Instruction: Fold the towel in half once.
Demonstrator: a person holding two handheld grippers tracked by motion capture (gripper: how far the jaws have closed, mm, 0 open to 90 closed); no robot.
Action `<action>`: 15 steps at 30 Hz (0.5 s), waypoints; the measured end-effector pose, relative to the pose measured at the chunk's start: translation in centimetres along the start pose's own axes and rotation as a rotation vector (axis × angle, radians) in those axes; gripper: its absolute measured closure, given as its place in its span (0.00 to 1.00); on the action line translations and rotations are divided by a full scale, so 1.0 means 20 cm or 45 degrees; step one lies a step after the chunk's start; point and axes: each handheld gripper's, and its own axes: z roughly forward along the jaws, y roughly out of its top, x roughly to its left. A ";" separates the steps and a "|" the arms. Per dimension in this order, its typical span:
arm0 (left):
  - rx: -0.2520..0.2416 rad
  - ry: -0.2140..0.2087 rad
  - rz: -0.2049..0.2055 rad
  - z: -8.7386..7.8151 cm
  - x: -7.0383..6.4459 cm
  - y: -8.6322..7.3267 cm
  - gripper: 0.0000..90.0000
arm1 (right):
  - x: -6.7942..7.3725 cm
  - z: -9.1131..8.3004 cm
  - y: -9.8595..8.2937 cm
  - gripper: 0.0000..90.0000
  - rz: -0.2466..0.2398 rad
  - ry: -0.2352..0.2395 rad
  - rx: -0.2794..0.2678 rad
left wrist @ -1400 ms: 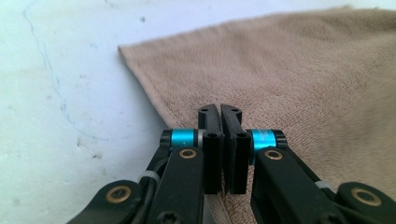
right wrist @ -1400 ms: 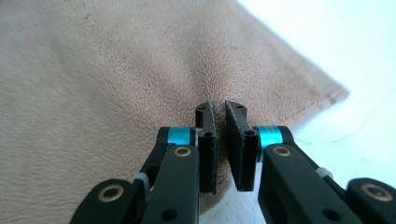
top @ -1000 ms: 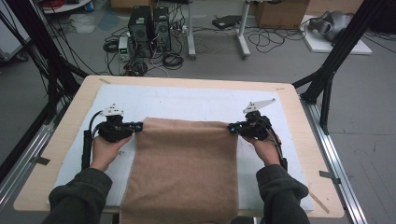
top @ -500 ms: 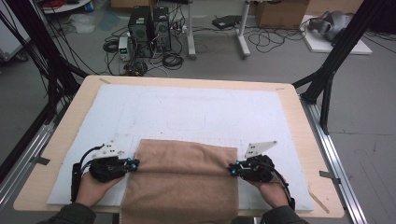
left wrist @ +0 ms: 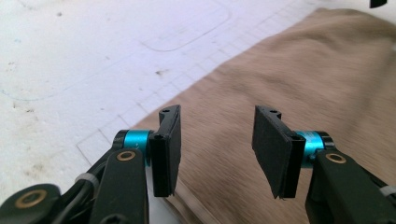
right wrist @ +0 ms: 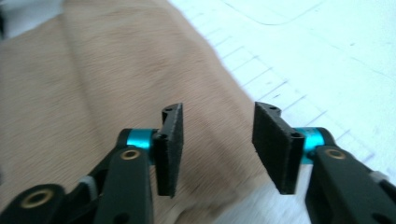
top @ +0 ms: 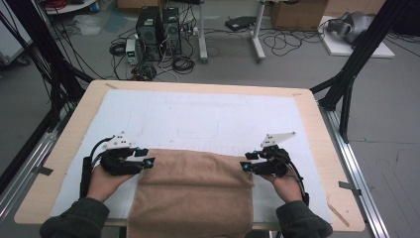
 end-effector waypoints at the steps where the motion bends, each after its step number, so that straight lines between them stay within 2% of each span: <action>1: 0.020 0.014 -0.018 0.03 0.02 0.00 0.58 | -0.02 0.03 0.01 0.58 0.023 0.007 0.011; 6: 0.058 0.045 -0.118 0.14 0.11 -0.01 0.56 | -0.09 0.17 0.01 0.54 0.085 -0.021 0.128; 7: 0.089 0.052 -0.129 0.17 0.12 -0.02 0.55 | -0.10 0.19 0.00 0.55 0.097 -0.023 0.149; 8: 0.122 0.049 -0.147 0.19 0.13 -0.03 0.55 | -0.11 0.19 0.00 0.59 0.106 -0.017 0.133; 9: 0.157 0.039 -0.149 0.21 0.14 -0.04 0.56 | -0.11 0.19 -0.01 0.61 0.113 -0.017 0.124; 10: 0.147 0.058 -0.121 0.21 0.13 -0.04 0.57 | -0.11 0.19 -0.01 0.64 0.103 -0.012 0.124; 11: 0.159 0.051 -0.103 0.21 0.12 -0.04 0.68 | -0.11 0.19 -0.01 0.71 0.095 0.007 0.131; 12: 0.165 0.071 -0.080 0.21 0.11 -0.04 0.74 | -0.11 0.19 -0.01 0.75 0.085 0.019 0.137; 13: 0.173 0.095 -0.058 0.21 0.11 -0.04 0.78 | -0.11 0.19 -0.01 0.80 0.071 0.029 0.138; 15: 0.176 0.108 -0.054 0.21 0.11 -0.04 0.83 | -0.10 0.19 0.00 0.90 0.052 0.043 0.137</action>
